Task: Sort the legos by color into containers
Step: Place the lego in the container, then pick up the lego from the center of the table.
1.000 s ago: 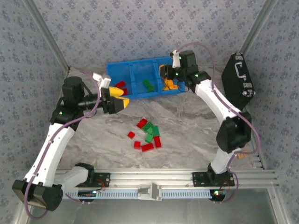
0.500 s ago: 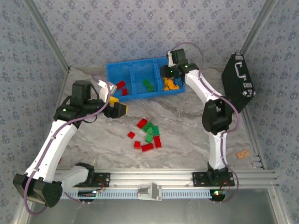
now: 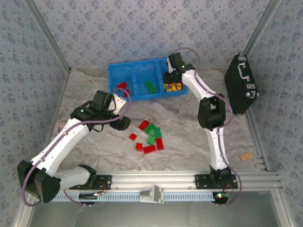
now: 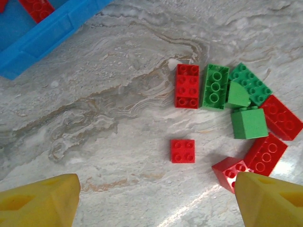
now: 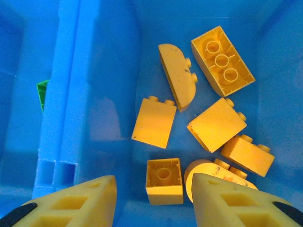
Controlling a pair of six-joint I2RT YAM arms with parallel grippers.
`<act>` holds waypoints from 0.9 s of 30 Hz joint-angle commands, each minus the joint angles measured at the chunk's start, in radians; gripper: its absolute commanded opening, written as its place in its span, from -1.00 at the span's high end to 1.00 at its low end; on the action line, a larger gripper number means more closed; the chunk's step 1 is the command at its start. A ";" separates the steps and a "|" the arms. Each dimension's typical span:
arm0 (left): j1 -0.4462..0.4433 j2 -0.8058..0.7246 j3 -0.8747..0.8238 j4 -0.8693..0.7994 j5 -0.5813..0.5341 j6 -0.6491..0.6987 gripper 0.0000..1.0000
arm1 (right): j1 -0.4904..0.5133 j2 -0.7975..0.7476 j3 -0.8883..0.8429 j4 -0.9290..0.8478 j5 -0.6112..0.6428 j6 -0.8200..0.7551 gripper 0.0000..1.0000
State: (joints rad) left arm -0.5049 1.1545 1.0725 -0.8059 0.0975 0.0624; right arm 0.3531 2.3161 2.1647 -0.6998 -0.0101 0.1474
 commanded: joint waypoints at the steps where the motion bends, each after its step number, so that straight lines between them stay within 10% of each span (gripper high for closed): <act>1: -0.022 0.012 -0.005 -0.020 -0.076 -0.011 -0.70 | -0.004 -0.013 0.014 -0.022 0.022 -0.024 0.04; 27: -0.279 0.399 -0.103 0.169 -0.229 -0.152 -0.55 | 0.224 -0.713 -0.669 0.021 0.010 -0.061 -0.34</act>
State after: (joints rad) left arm -0.7643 1.5269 0.9455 -0.6476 -0.1207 -0.0807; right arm 0.5476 1.6539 1.5539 -0.6556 0.0006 0.0849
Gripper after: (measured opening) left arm 0.776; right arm 0.669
